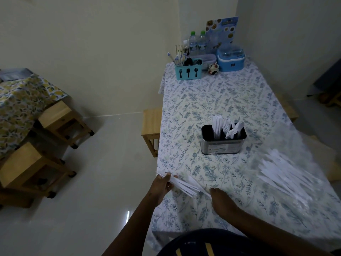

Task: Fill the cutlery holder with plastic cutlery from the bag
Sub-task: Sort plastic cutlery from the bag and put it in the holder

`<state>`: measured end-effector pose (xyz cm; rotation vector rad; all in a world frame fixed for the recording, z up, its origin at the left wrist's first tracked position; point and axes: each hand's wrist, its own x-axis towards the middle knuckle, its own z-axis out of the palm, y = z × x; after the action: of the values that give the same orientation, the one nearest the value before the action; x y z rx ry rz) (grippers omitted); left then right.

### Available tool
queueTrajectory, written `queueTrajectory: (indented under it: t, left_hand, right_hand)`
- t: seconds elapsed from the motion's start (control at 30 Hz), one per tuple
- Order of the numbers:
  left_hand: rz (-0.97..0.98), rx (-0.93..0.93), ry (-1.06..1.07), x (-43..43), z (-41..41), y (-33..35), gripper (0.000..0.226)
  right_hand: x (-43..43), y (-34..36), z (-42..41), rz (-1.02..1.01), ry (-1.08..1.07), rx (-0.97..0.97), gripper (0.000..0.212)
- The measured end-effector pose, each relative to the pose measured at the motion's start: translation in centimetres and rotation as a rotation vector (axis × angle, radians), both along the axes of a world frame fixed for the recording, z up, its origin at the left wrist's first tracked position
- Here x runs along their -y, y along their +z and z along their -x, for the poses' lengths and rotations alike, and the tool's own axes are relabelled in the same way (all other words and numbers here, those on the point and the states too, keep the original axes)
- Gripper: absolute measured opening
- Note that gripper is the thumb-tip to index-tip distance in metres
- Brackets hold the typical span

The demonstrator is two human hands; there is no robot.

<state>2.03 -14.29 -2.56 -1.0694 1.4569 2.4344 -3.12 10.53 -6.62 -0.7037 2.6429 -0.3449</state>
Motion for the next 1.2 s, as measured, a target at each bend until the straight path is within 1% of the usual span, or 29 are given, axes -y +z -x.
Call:
queueTrajectory:
  t: [0.13,0.2,0.3,0.47,0.53,0.6,0.7,0.77,0.83,0.9,1.03,1.2]
  left_hand:
    - [-0.007,0.038,0.004,-0.5,0.3,0.1,0.010]
    - [-0.010,0.061,-0.009,-0.8,0.5,-0.1,0.009]
    - [-0.010,0.079,-0.035,-1.1,1.0,-0.3,0.010]
    - [0.002,0.090,-0.080,-1.9,1.7,-0.3,0.012]
    - [0.006,0.090,-0.084,-2.3,1.8,-0.2,0.016]
    - [-0.011,0.056,-0.113,-2.9,1.9,0.2,0.017]
    - [-0.057,-0.018,-0.158,-4.0,1.9,0.9,0.021]
    - [-0.070,-0.039,-0.169,-4.8,2.0,1.4,0.022]
    - [-0.058,-0.047,-0.185,-5.2,2.1,1.6,0.022]
    - [-0.049,-0.060,-0.193,-5.5,2.3,1.8,0.025]
    - [-0.069,-0.060,-0.150,-5.9,2.5,1.9,0.033]
    - [-0.166,-0.049,-0.053,-6.4,2.4,2.5,0.041]
  right_hand:
    - [-0.9,0.9,0.3,0.075,-0.072,0.144,0.020]
    - [-1.1,1.5,0.6,0.177,-0.174,0.172,0.024]
    - [-1.4,2.3,0.9,0.319,-0.324,0.277,0.019]
    - [-2.2,4.1,1.0,0.563,-0.625,0.392,0.019]
    - [-2.5,4.6,1.2,0.667,-0.683,0.440,0.017]
    - [-2.6,5.1,1.2,0.719,-0.658,0.469,0.015]
    - [-2.6,5.1,0.9,0.668,-0.547,0.425,0.021]
    - [-2.6,5.2,0.7,0.602,-0.454,0.346,0.022]
    - [-2.6,5.3,0.6,0.518,-0.354,0.246,0.018]
    - [-2.7,5.6,0.6,0.472,-0.299,0.193,0.019]
    - [-3.2,6.0,0.7,0.488,-0.221,0.157,0.018]
    - [-3.7,6.2,0.6,0.502,-0.153,0.171,0.020]
